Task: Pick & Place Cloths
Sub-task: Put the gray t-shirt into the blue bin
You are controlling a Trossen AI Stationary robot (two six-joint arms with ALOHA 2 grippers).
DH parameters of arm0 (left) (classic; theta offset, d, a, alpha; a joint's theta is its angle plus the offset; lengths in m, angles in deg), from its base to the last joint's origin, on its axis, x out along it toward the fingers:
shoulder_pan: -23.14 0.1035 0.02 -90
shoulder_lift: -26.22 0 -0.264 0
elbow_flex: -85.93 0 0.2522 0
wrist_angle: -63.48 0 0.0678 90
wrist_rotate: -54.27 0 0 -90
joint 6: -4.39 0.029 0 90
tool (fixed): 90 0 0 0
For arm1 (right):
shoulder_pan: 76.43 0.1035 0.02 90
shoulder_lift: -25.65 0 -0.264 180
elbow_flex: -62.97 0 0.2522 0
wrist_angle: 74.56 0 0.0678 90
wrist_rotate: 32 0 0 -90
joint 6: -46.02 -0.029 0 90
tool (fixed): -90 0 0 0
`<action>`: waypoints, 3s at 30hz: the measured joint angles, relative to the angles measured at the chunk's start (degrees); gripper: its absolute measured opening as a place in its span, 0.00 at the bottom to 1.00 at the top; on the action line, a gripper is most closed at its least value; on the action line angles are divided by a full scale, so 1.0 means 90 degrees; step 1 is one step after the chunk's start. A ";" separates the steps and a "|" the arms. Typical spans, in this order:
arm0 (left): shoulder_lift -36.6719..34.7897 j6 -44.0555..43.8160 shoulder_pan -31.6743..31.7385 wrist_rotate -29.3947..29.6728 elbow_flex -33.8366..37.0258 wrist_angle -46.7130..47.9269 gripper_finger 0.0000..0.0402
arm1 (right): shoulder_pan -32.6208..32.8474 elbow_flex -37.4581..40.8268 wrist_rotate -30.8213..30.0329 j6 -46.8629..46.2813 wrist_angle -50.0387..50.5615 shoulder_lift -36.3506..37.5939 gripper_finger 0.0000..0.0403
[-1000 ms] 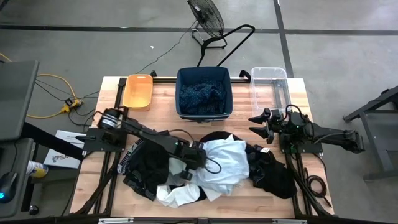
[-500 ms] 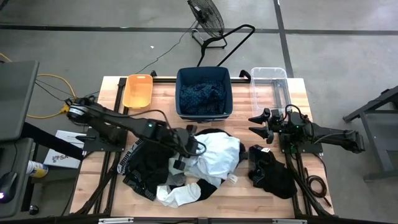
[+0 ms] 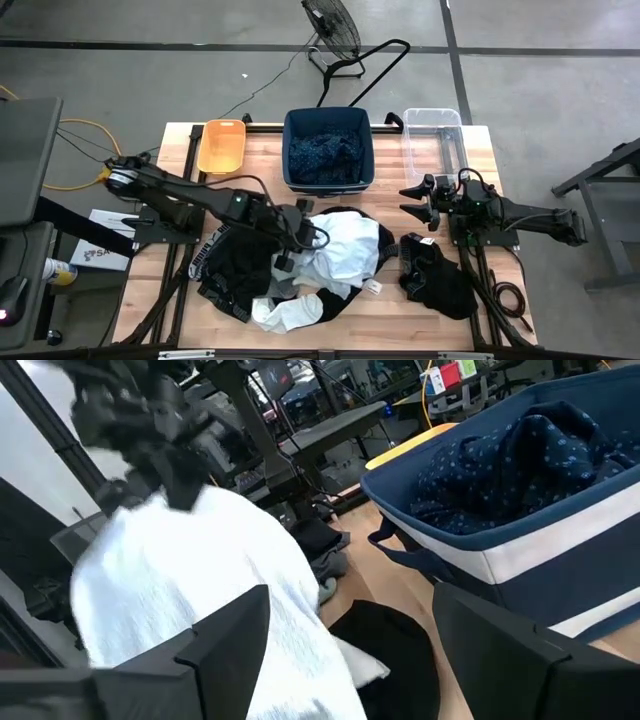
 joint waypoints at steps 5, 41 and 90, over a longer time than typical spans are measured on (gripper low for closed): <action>0.0400 -0.0010 0.0000 -0.0234 0.0275 0.0335 0.06 | -0.0002 0.0000 0.0000 0.0000 0.0004 0.0000 0.68; 0.1655 0.0001 0.0291 -0.1245 0.0618 -0.0754 0.73 | -0.0001 0.0000 0.0000 0.0000 0.0008 0.0000 0.68; 0.0023 0.1584 0.0289 0.1435 -0.2863 0.1908 0.02 | -0.0002 0.0000 0.0000 0.0000 0.0005 -0.0039 0.68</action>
